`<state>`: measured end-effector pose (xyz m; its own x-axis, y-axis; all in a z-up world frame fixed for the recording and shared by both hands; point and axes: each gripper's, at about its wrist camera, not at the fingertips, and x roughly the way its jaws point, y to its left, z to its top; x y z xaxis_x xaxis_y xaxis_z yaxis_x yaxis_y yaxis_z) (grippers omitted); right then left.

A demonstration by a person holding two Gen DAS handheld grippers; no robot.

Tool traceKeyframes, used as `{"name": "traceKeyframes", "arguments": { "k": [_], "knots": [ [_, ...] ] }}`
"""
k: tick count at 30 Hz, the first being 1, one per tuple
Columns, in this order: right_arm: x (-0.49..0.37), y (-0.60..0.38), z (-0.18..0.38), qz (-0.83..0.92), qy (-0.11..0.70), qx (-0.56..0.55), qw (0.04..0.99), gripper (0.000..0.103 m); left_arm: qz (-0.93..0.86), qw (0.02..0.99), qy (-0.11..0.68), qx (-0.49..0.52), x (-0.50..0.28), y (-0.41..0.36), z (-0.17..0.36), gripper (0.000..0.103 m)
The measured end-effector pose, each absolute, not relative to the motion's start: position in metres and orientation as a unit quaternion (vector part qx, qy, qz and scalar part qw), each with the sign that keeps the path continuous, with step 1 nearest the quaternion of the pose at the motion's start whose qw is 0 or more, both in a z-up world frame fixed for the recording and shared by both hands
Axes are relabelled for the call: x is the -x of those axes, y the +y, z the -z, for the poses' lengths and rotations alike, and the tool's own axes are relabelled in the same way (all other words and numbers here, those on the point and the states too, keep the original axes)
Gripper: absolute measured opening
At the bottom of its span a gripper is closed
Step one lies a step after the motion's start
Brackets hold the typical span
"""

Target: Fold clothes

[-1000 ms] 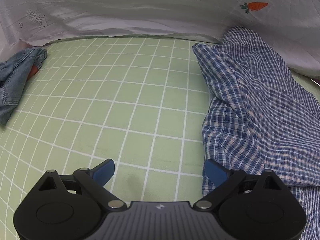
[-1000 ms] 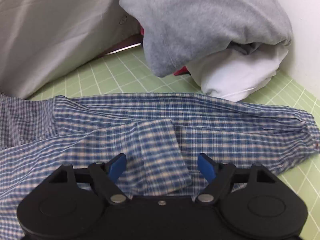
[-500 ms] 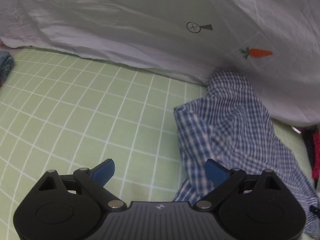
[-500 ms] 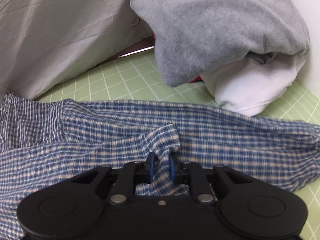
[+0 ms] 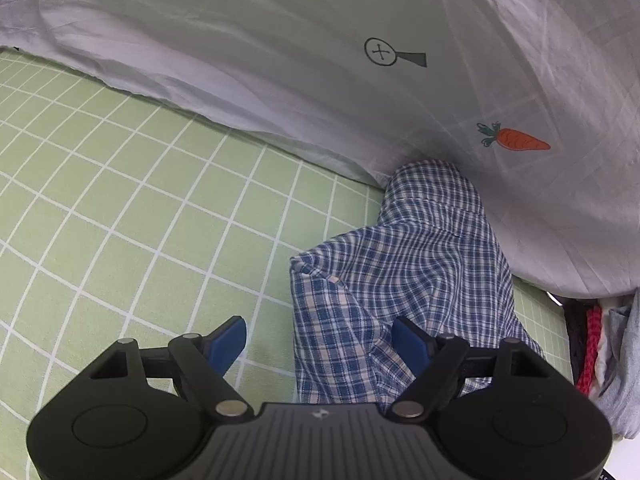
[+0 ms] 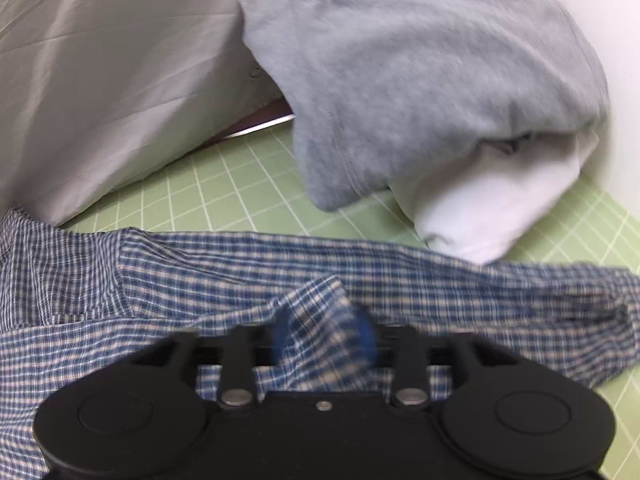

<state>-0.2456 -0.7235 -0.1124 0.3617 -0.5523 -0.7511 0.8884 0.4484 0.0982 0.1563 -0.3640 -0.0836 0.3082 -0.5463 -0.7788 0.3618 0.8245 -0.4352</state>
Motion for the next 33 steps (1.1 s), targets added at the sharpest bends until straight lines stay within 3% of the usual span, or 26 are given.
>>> {"name": "traceKeyframes", "arguments": {
  "k": [6,8,10,12,13,14,16,26,33],
  "knots": [
    [0.242,-0.724,0.128,0.438,0.355,-0.277,0.778,0.073,0.278,0.802,0.519,0.1,-0.16,-0.364,0.087,0.073],
    [0.24,-0.723,0.13,0.434,0.357,-0.274,0.781,0.071,0.275,0.801,0.52,0.112,-0.163,-0.364,0.088,0.063],
    [0.239,-0.721,0.128,0.427,0.35,-0.273,0.788,0.057,0.276,0.797,0.522,0.127,-0.167,-0.365,0.089,0.054],
    [0.238,-0.721,0.125,0.422,0.346,-0.268,0.794,0.017,0.27,0.796,0.523,0.142,-0.171,-0.366,0.09,0.04],
    [0.238,-0.721,0.121,0.423,0.341,-0.263,0.797,0.014,0.265,0.796,0.524,0.148,-0.172,-0.367,0.091,0.023],
    [0.238,-0.721,0.118,0.424,0.336,-0.258,0.801,0.008,0.26,0.797,0.524,0.149,-0.175,-0.369,0.091,0.012],
    [0.24,-0.722,0.108,0.425,0.32,-0.247,0.81,0.003,0.259,0.801,0.518,0.15,-0.176,-0.372,0.089,0.003],
    [0.241,-0.737,0.026,0.45,0.222,-0.172,0.848,0.002,0.296,0.848,0.424,0.113,-0.176,-0.402,0.034,0.002],
    [0.216,-0.75,0.043,0.456,0.251,-0.146,0.841,0.002,0.289,0.856,0.428,0.031,-0.188,-0.435,0.055,0.002]
  ]
}}
